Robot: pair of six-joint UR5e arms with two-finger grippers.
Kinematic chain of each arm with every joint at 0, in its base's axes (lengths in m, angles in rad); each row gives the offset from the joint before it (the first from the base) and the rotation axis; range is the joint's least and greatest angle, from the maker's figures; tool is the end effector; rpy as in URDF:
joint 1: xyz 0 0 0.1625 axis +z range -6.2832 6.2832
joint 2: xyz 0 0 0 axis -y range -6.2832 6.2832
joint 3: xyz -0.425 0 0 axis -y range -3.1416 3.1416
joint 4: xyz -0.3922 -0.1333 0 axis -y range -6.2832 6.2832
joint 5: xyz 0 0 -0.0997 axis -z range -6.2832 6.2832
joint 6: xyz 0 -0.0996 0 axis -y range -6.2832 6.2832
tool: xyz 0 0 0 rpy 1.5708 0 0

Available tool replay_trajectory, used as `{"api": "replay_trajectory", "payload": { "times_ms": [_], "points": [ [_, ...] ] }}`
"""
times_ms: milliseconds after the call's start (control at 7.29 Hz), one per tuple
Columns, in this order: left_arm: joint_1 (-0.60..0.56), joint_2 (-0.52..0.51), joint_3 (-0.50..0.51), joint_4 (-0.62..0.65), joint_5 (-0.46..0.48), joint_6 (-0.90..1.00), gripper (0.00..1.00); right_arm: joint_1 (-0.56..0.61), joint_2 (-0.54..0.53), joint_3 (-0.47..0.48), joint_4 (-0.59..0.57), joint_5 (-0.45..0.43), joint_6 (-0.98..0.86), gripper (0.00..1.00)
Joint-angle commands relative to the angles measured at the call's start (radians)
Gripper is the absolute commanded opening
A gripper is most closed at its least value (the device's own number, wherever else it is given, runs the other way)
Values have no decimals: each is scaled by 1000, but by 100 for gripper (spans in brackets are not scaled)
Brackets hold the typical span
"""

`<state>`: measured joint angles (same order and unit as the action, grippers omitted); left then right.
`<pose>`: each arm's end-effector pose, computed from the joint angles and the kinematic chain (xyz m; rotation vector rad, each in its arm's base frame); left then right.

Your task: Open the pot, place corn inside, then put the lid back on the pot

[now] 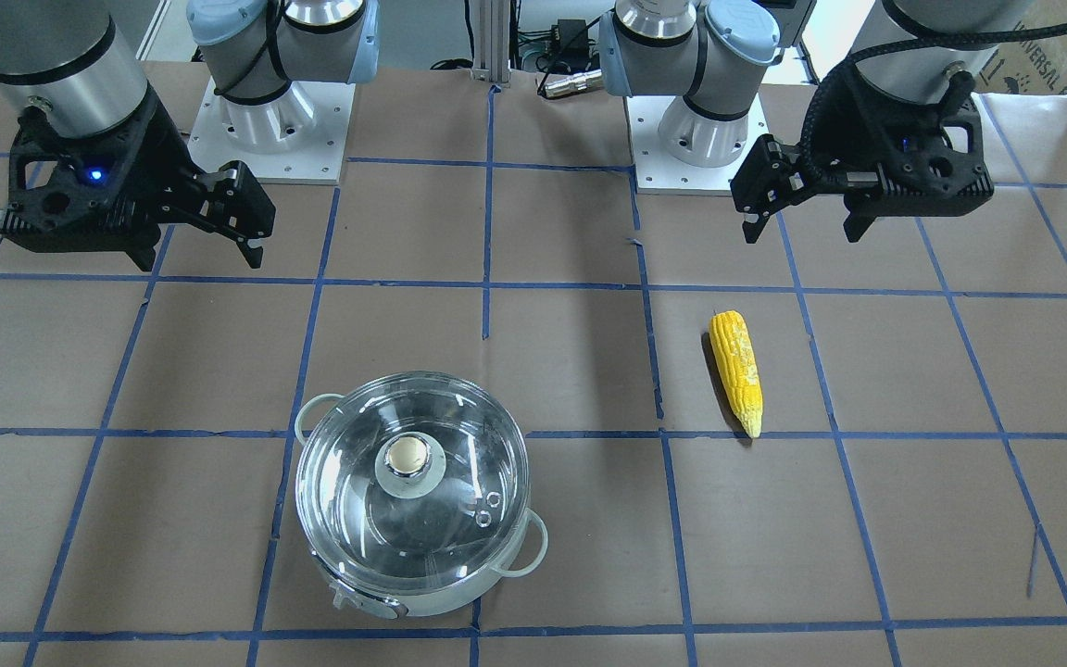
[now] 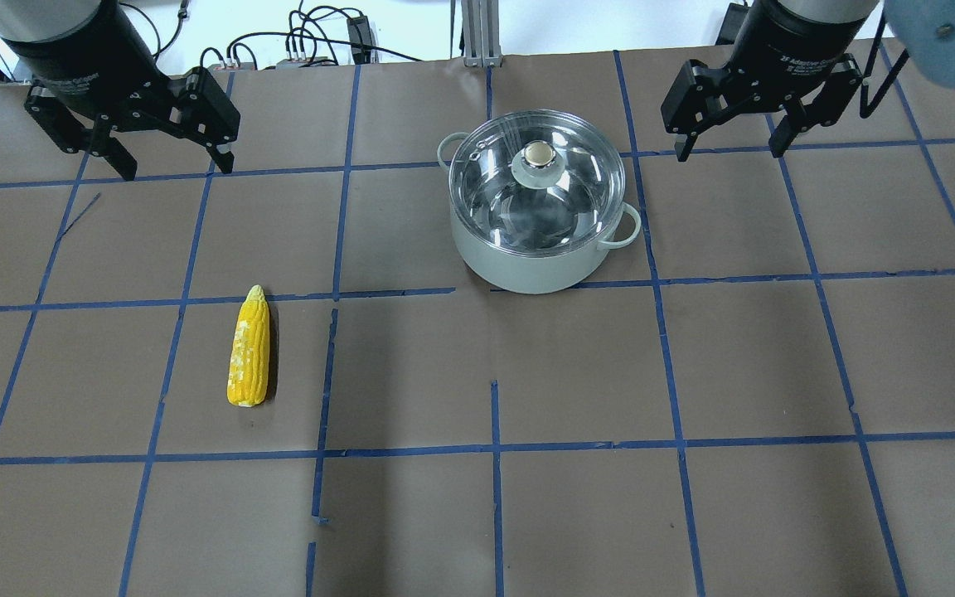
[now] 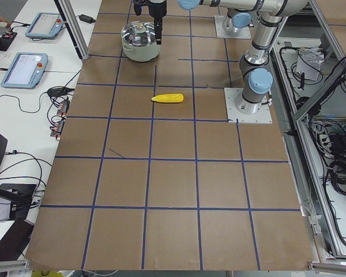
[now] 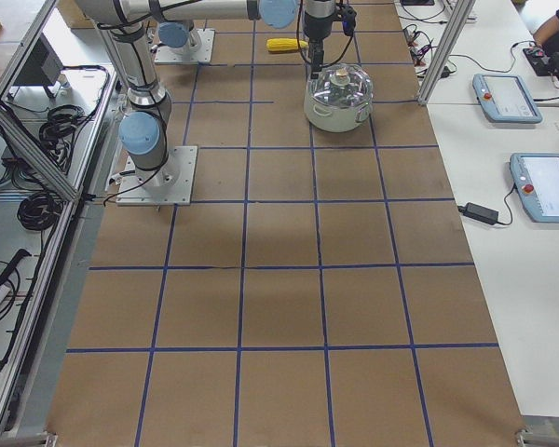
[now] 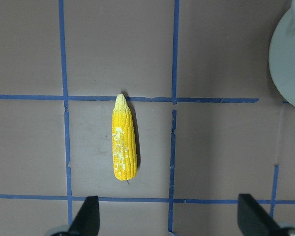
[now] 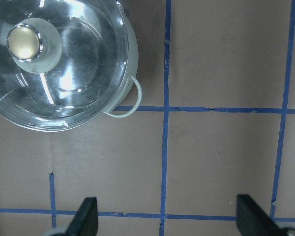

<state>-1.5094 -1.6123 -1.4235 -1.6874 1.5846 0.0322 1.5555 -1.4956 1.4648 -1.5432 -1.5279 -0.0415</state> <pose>-0.1006 -0.5134 0.5279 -0.0455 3.1279 0.0179 0.1295 -0.5260 0.4992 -0.0407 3.0985 -0.0069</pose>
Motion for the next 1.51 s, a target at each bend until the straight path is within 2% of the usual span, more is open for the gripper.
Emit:
{"api": "replay_trajectory", "payload": {
  "times_ms": [0, 548, 685, 823, 1097, 1371],
  "points": [
    [0, 0, 2, 0, 0, 0, 100, 0, 0, 2, 2, 2, 0, 100],
    [0, 0, 2, 2, 0, -3, 100, 5, 3, -6, -5, 5, 0, 100],
    [0, 0, 2, 0, 0, -3, 100, 33, 56, -17, -21, 17, 18, 100],
    [0, 0, 2, 0, 0, -3, 100, 107, 93, -52, -88, 2, 111, 100],
    [0, 0, 2, 0, 0, -5, 100, 227, 222, -162, -101, -56, 266, 100],
    [0, -1, 2, 0, 0, -6, 100, 255, 346, -231, -110, -55, 337, 100]
  ]
}}
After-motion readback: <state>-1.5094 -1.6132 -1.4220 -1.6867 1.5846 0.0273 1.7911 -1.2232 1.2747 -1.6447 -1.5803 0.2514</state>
